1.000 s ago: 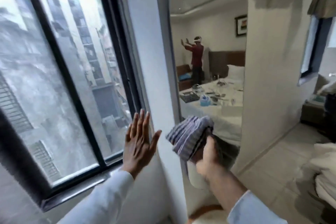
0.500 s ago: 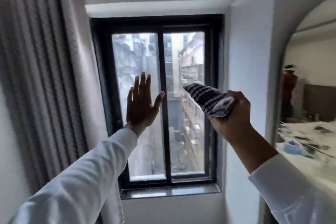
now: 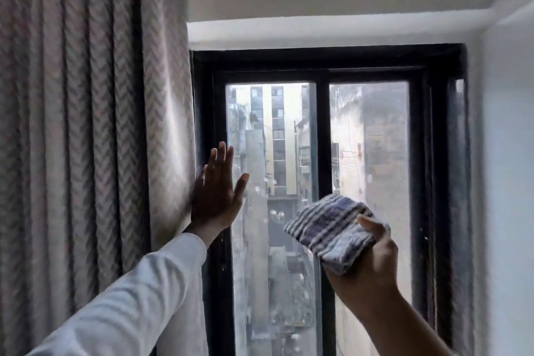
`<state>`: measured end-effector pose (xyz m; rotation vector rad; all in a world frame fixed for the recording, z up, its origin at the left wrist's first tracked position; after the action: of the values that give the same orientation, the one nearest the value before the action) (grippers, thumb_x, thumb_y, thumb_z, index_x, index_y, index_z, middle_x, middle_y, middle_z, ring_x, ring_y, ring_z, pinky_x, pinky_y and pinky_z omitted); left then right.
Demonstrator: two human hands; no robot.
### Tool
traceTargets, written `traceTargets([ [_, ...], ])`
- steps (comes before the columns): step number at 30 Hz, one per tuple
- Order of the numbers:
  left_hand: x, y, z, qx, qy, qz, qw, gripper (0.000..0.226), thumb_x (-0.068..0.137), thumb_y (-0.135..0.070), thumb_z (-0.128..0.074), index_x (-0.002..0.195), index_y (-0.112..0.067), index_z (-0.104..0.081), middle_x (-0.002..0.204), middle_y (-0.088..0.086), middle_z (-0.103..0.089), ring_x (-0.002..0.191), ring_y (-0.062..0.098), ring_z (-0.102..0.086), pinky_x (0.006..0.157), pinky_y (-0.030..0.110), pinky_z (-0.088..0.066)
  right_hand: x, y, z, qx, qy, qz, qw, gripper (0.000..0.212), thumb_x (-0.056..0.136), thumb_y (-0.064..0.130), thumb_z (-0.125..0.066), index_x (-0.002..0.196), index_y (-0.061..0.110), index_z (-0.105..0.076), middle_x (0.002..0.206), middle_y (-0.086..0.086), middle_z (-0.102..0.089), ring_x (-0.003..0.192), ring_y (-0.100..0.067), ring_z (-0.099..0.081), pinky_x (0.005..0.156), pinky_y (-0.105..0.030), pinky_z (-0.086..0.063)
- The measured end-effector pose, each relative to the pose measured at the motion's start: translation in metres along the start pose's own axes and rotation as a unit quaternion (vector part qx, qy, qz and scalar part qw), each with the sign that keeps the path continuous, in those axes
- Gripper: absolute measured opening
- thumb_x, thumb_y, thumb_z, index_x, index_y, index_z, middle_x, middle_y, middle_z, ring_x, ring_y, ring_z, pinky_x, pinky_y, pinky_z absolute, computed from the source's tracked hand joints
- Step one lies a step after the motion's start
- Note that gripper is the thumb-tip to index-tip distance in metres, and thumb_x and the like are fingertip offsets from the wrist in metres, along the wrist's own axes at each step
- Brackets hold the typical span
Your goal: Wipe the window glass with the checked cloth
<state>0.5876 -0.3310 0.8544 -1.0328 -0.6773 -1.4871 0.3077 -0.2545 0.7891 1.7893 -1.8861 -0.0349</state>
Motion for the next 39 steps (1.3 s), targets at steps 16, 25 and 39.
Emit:
traceTargets([
  [16, 0.089, 0.052, -0.105, 0.071, -0.142, -0.036, 0.987, 0.07, 0.12, -0.046, -0.039, 0.182, -0.021, -0.015, 0.191, 0.003, -0.001, 0.177, 0.018, 0.002, 0.142, 0.038, 0.002, 0.212, -0.117, 0.042, -0.724, 0.105, 0.438, 0.522, 0.066, 0.108, 0.038, -0.054, 0.165, 0.006, -0.043, 0.171, -0.021, -0.043, 0.162, -0.034, -0.038, 0.131, -0.057, -0.03],
  [25, 0.092, 0.062, -0.11, 0.146, -0.234, -0.03, 0.961, 0.064, 0.123, -0.046, -0.027, 0.18, -0.017, -0.026, 0.188, 0.008, -0.02, 0.175, 0.023, -0.02, 0.142, 0.046, -0.017, 0.266, -0.136, 0.027, -0.815, 0.134, 0.427, 0.369, 0.1, 0.098, 0.091, -0.018, 0.176, 0.028, -0.013, 0.185, -0.005, 0.008, 0.171, -0.031, 0.008, 0.136, -0.061, 0.006],
  [39, 0.092, 0.063, -0.106, 0.126, -0.218, -0.04, 0.967, 0.064, 0.122, -0.043, -0.029, 0.178, -0.012, -0.03, 0.187, 0.011, -0.022, 0.174, 0.027, -0.022, 0.142, 0.05, -0.019, 0.181, -0.224, 0.188, -0.86, 0.266, 0.412, 0.143, 0.078, 0.096, 0.049, -0.061, 0.169, 0.034, -0.039, 0.178, 0.007, -0.034, 0.171, -0.023, 0.005, 0.138, -0.051, 0.009],
])
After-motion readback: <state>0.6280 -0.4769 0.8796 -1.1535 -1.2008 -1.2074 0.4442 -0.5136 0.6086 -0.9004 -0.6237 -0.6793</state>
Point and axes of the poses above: each hand's wrist, its own x-axis towards the middle knuckle, its own z-axis out of the back of the hand, y = z × x, the point moved 3 cm from there along x, towards the middle knuckle
